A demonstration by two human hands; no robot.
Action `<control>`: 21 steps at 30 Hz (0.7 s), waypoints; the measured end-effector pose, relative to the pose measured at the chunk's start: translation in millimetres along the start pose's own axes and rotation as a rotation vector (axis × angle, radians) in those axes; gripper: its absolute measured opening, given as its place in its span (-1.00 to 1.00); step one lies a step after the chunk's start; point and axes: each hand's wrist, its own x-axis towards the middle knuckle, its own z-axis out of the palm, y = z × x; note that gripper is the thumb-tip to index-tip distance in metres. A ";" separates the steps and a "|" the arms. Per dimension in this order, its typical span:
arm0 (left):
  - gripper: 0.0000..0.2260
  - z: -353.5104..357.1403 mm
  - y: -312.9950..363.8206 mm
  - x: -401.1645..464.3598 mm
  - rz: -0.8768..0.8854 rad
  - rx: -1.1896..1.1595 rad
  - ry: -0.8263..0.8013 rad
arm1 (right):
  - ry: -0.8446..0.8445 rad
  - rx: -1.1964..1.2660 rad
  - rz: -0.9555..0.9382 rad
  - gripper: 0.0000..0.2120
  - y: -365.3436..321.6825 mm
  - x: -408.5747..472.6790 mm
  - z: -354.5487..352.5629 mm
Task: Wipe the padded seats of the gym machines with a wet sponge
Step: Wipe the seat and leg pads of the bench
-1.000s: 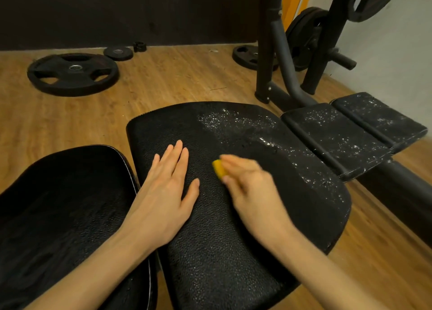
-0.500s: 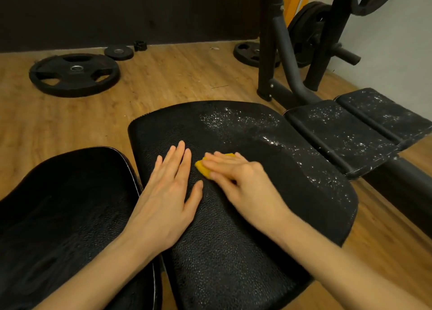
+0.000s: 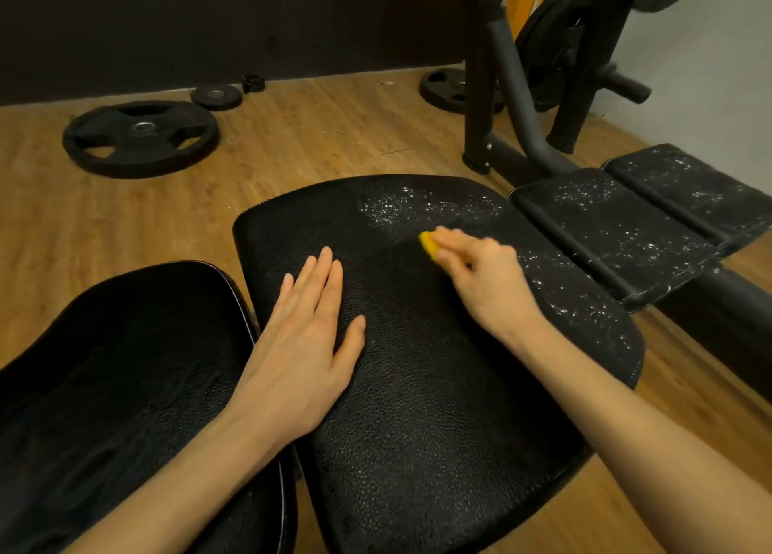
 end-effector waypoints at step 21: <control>-0.48 -7.0 -11.4 60.4 -0.139 -0.029 0.108 | -0.112 -0.052 -0.264 -0.63 -32.0 -6.7 32.3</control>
